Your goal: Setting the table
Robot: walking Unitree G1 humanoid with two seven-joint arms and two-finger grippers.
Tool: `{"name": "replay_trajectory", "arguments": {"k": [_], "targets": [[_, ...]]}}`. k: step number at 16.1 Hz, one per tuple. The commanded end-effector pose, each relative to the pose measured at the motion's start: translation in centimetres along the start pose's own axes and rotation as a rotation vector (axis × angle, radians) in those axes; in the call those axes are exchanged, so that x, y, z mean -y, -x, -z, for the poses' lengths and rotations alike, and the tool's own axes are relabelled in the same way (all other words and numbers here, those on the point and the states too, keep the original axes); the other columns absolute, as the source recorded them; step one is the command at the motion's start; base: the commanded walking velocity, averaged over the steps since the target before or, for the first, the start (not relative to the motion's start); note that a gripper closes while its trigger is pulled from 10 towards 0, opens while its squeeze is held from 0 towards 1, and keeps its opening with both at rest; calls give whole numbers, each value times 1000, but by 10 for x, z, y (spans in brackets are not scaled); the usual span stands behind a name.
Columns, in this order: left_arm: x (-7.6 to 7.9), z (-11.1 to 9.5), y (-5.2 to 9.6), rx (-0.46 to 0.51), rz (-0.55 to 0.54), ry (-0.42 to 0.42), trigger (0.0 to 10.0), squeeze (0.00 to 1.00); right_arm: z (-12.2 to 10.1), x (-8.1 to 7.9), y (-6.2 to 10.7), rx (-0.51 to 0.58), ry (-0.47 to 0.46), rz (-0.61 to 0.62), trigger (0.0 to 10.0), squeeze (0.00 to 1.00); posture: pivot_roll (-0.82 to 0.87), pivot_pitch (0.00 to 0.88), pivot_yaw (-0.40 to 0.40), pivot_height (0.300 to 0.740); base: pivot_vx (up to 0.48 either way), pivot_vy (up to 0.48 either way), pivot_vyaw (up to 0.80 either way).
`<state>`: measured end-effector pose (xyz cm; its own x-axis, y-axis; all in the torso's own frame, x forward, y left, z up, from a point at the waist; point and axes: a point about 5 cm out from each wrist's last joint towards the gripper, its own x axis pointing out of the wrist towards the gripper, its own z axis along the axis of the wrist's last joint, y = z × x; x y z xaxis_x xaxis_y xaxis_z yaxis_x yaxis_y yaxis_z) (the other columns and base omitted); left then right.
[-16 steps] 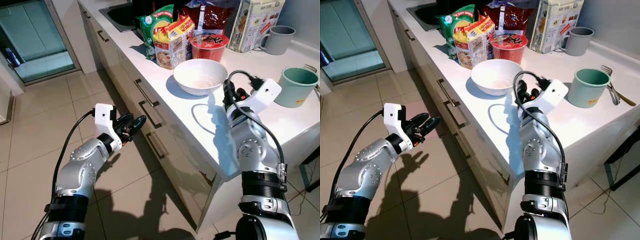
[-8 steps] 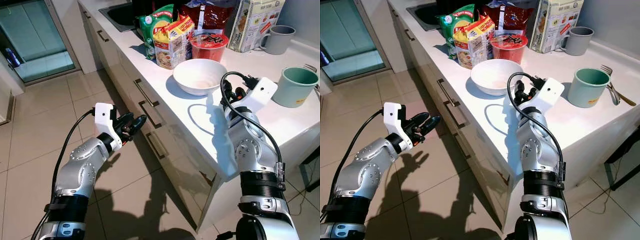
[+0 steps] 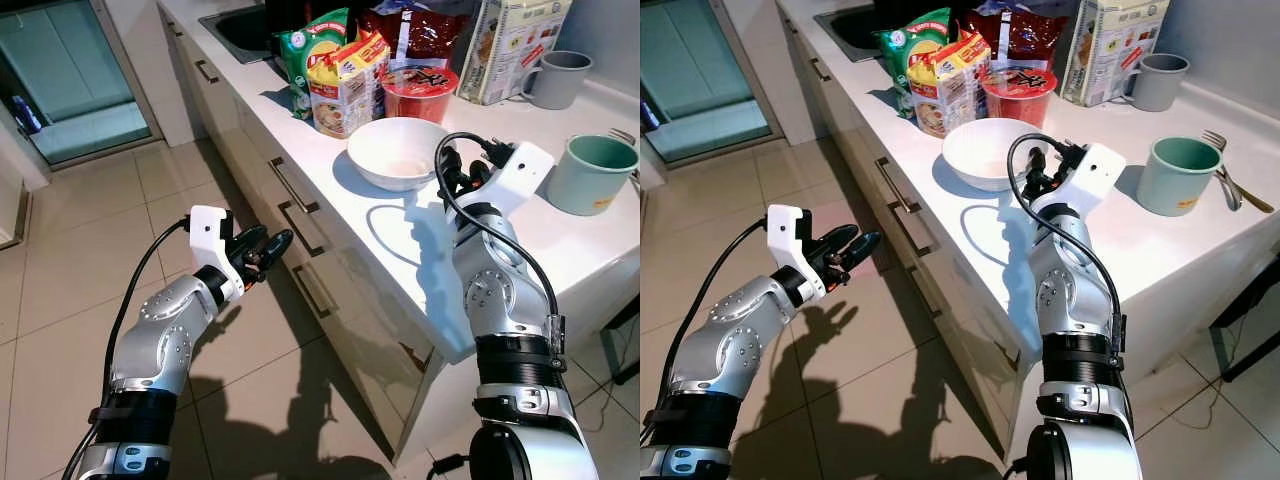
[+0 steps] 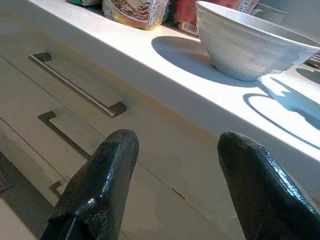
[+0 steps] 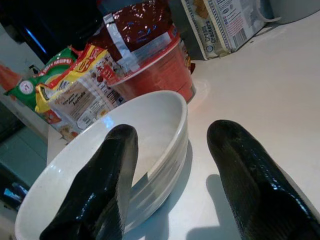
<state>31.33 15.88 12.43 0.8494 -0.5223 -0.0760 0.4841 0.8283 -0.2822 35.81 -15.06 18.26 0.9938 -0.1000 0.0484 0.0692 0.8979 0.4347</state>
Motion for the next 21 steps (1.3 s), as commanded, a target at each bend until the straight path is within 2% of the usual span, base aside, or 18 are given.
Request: {"name": "replay_trajectory", "arguments": {"k": [1,4,9,14,21], "targets": [[-2,-2,1,-5,-8,-17,10000,0,-1,-8,-2,6,8,-25,10000,0,26,0,106,740,0,0,0],[-1,-2,1,-4,-8,-17,10000,0,0,-9,-4,0,-4,-21,10000,0,26,0,105,740,0,0,0],[-1,-2,1,-5,-9,-20,10000,0,-1,-2,-17,-15,16,4,10000,0,33,0,102,740,0,0,0],[-2,-3,2,-5,-11,-25,10000,0,-5,-9,-32,-31,17,0,10000,0,40,0,98,740,0,0,0],[-3,-4,4,-10,-14,-30,10000,0,10,-8,-32,-74,8,36,10000,0,46,0,105,740,0,0,0]]}}
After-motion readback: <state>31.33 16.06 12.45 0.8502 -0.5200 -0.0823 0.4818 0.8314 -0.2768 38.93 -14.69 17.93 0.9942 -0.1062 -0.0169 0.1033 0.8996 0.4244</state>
